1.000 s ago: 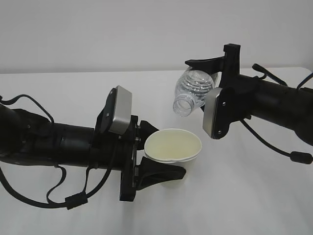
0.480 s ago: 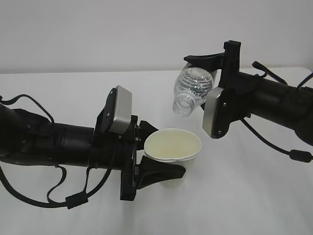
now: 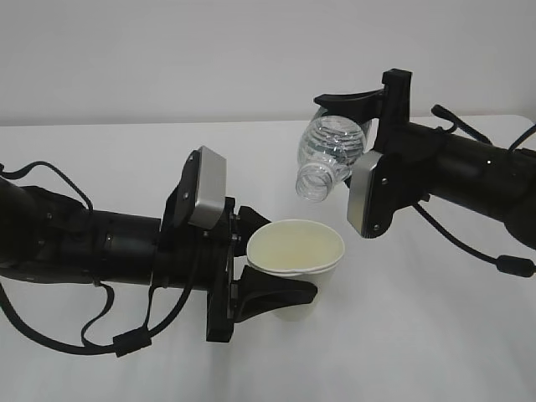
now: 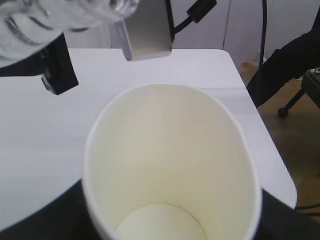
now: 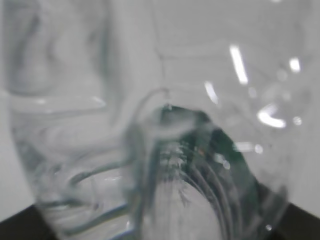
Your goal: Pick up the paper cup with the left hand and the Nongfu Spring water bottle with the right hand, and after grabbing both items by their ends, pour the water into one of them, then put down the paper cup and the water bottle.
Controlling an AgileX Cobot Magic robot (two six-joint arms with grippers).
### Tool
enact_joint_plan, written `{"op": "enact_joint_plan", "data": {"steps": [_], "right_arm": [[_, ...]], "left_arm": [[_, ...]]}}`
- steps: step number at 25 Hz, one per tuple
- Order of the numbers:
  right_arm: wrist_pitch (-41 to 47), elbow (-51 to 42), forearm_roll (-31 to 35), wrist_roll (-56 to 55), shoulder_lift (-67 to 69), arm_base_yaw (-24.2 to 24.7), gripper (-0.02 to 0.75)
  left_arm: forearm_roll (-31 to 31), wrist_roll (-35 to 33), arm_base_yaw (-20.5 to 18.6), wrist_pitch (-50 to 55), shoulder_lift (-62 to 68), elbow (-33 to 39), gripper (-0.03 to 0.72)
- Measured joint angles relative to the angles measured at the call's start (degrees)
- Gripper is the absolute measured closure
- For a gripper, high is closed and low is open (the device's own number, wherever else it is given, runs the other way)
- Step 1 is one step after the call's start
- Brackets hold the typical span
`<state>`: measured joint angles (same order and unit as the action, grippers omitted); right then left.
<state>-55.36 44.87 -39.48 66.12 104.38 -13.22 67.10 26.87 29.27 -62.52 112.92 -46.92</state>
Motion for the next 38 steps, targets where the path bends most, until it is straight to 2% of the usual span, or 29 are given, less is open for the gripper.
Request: {"op": "enact_joint_plan", "data": {"steps": [38], "right_arm": [[0.00, 0.00, 0.30, 4.75, 0.09, 0.00, 0.254]], "left_arm": [[-1.82, 0.00, 0.00, -1.84, 0.52, 0.00, 0.253]]}}
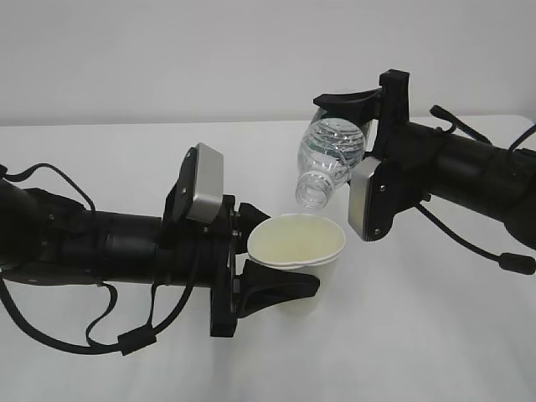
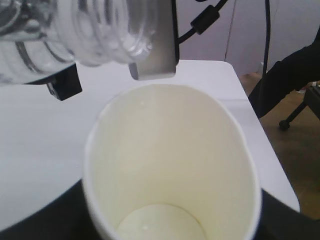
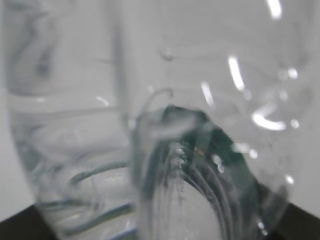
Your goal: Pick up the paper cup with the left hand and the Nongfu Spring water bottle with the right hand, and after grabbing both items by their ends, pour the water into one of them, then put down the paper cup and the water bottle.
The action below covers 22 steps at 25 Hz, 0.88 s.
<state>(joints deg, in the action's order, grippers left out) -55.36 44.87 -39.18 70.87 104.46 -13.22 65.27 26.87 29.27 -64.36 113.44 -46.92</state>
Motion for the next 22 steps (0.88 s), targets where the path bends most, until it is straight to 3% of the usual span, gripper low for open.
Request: {"op": "enact_joint_plan", "data": {"steps": [22], "right_arm": [[-1.10, 0.00, 0.10, 0.58, 0.00, 0.00, 0.254]], "left_arm": [[-1.98, -0.60, 0.00, 0.50, 0.00, 0.00, 0.253]]}}
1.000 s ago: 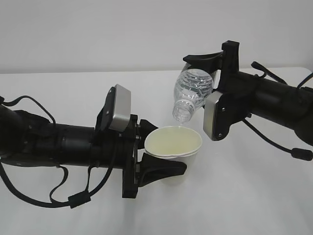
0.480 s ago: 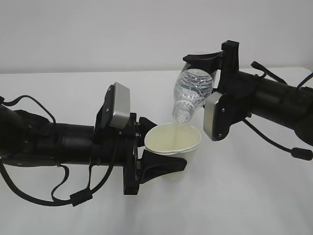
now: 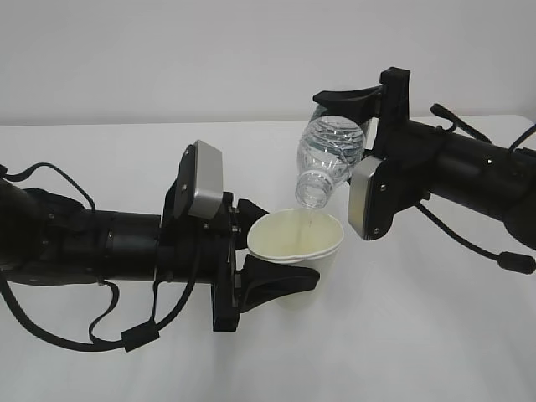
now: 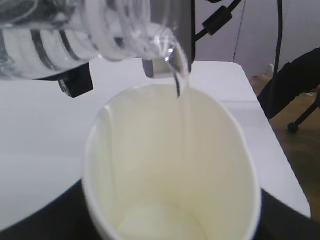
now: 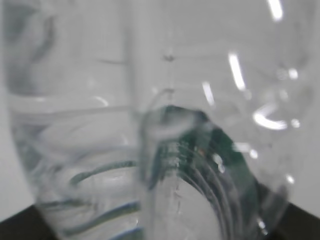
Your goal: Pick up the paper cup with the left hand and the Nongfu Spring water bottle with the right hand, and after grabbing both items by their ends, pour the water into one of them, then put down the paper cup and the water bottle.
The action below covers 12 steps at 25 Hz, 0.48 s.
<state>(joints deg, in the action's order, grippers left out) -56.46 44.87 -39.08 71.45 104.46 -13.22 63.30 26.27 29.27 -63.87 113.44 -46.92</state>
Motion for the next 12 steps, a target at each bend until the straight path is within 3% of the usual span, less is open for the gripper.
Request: {"op": "enact_joint_plan", "data": {"steps": [12], "right_arm": [[-0.13, 0.00, 0.00, 0.00, 0.00, 0.00, 0.254]], "left_arm": [[-0.08, 0.00, 0.00, 0.00, 0.00, 0.00, 0.253]]}}
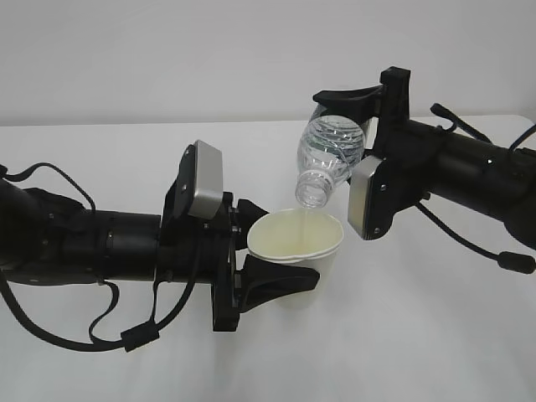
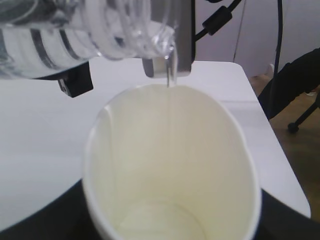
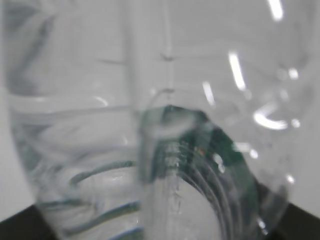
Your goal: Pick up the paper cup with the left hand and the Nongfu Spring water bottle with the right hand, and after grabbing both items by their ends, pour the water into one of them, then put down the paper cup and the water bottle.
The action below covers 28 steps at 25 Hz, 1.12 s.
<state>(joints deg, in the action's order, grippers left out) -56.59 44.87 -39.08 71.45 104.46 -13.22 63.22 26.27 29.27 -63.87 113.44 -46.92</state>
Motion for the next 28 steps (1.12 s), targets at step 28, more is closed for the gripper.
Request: {"op": "enact_joint_plan", "data": {"steps": [28], "right_arm": [[-0.92, 0.00, 0.00, 0.00, 0.34, 0.00, 0.254]], "left_arm": [[0.00, 0.00, 0.00, -0.92, 0.00, 0.00, 0.258]]}}
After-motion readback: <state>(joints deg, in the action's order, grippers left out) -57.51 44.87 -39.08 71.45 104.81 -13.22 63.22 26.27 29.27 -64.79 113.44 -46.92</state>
